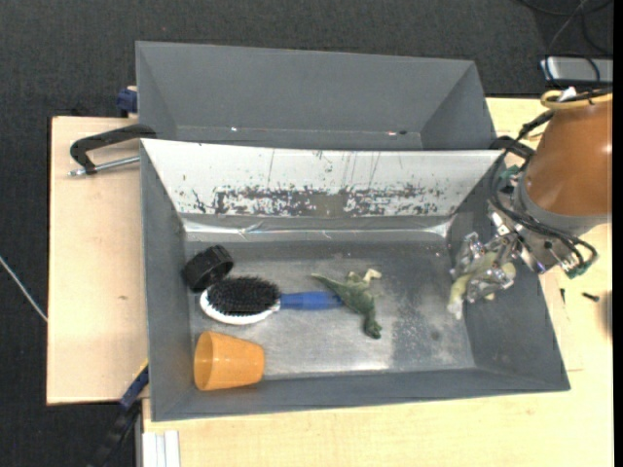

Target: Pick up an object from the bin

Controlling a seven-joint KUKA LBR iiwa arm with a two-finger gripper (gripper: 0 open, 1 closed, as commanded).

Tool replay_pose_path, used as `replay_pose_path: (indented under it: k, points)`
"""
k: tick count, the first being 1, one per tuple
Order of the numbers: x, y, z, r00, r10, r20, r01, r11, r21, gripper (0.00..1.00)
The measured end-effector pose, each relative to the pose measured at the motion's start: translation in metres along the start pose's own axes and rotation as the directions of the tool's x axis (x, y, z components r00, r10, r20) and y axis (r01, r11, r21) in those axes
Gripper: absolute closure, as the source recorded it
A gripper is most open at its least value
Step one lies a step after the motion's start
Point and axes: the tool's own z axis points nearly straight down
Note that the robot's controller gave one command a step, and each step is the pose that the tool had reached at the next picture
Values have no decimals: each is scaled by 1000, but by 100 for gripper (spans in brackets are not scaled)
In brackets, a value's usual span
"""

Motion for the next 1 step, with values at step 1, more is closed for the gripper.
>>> replay_pose_path:
  k: [1]
  points:
    - [-5, 2, -57, 1000, -7, 3, 7, 1000, 0, 100]
